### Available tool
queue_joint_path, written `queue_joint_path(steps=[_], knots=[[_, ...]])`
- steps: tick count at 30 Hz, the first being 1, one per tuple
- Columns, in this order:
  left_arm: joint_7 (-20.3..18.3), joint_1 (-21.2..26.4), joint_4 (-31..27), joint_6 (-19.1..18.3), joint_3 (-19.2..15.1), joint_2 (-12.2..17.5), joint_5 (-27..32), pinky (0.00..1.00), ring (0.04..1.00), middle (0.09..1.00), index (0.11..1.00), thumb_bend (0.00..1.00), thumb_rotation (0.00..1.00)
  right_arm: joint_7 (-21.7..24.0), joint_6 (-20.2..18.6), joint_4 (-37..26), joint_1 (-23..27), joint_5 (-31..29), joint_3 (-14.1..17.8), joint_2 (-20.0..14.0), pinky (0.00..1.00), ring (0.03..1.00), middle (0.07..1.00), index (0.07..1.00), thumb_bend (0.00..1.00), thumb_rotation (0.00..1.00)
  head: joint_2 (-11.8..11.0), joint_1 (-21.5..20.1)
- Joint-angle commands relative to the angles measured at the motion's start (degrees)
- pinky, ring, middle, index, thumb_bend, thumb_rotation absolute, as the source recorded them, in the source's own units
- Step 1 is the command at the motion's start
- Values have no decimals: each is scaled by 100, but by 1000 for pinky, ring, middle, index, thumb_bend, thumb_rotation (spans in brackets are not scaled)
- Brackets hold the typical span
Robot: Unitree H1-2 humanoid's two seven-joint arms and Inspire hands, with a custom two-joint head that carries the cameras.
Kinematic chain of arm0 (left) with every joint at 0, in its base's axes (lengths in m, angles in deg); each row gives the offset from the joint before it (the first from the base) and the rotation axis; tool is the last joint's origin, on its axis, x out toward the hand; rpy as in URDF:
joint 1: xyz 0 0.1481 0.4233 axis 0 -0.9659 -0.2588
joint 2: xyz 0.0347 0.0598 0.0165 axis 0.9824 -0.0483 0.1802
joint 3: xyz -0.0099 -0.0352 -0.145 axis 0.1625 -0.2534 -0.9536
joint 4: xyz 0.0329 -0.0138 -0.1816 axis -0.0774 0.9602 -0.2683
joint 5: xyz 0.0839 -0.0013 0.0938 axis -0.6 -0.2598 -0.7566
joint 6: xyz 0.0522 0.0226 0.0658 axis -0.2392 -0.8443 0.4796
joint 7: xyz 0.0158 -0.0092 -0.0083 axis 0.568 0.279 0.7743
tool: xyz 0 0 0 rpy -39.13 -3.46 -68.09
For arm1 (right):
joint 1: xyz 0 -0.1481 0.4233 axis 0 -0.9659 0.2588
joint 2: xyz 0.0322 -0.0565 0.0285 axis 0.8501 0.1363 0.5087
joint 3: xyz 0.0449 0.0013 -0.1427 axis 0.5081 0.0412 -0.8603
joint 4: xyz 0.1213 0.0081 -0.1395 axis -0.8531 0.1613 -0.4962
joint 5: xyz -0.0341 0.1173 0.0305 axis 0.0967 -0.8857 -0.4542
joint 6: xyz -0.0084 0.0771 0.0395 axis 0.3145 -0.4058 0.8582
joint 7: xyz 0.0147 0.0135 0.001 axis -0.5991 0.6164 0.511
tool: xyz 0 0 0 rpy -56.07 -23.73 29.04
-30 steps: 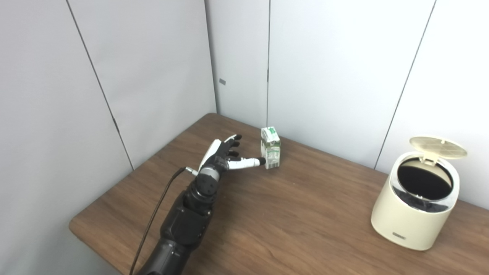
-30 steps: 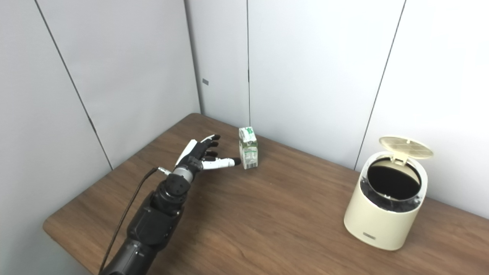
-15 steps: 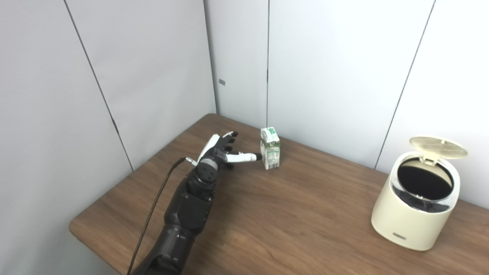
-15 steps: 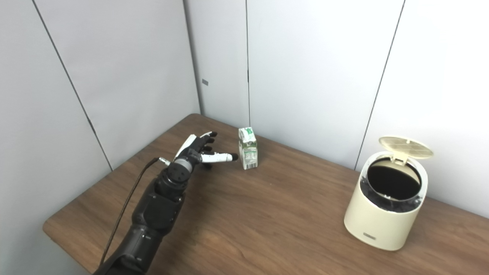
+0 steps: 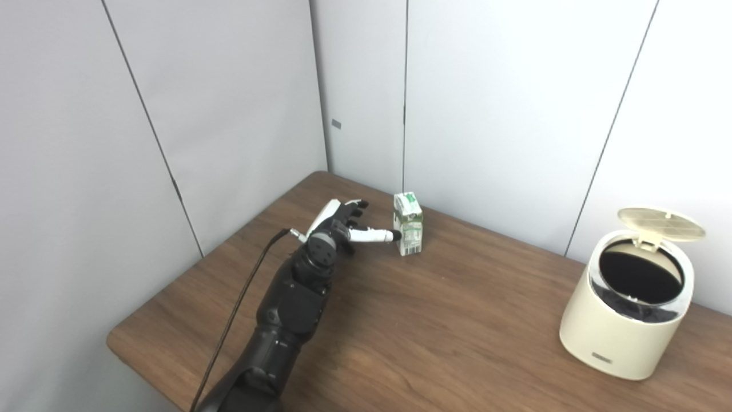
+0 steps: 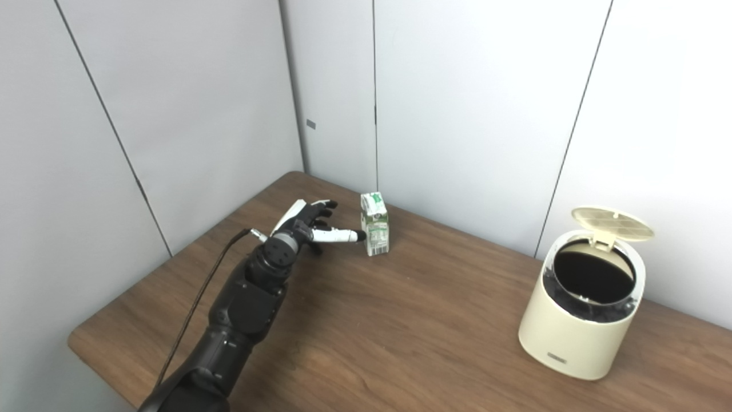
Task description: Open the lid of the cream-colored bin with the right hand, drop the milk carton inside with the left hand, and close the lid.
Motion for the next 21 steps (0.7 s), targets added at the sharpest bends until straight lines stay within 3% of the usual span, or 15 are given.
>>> queue_joint_path(steps=[1, 3, 5, 6, 12, 18, 21], knots=[[11, 282, 12, 11, 63, 86, 203, 757, 869, 918, 949, 1000, 359, -104, 287, 30, -63, -2, -39, 68, 401, 527, 570, 490, 485, 167, 6, -21], [39, 307, 35, 19, 88, 55, 351, 771, 879, 924, 945, 1000, 346, -115, 265, 8, -74, 26, -47, 79, 396, 522, 566, 490, 485, 165, 4, -31], [82, 328, 78, 46, 181, 56, 435, 791, 891, 933, 946, 1000, 327, -76, 124, -109, -108, 37, -64, 96, 376, 463, 526, 460, 504, 27, 1, -77], [107, 332, 94, 54, 232, 69, 467, 795, 895, 935, 948, 1000, 327, -63, 81, -146, -119, 41, -72, 99, 373, 458, 522, 457, 506, 14, 1, -77], [156, 422, 241, 76, 560, 128, 580, 815, 917, 951, 968, 1000, 364, -74, -30, -243, -153, 104, -91, 130, 350, 449, 531, 453, 506, 0, 7, -173], [178, 545, 399, 178, 656, 111, 830, 845, 929, 957, 974, 1000, 362, -13, -304, -440, -219, 147, -120, 158, 327, 440, 537, 459, 506, 0, 11, -247], [162, 620, 556, 273, 718, 106, 946, 793, 886, 921, 944, 1000, 352, 9, -343, -486, -248, 113, -136, 156, 315, 433, 538, 461, 506, 0, 22, -289]])
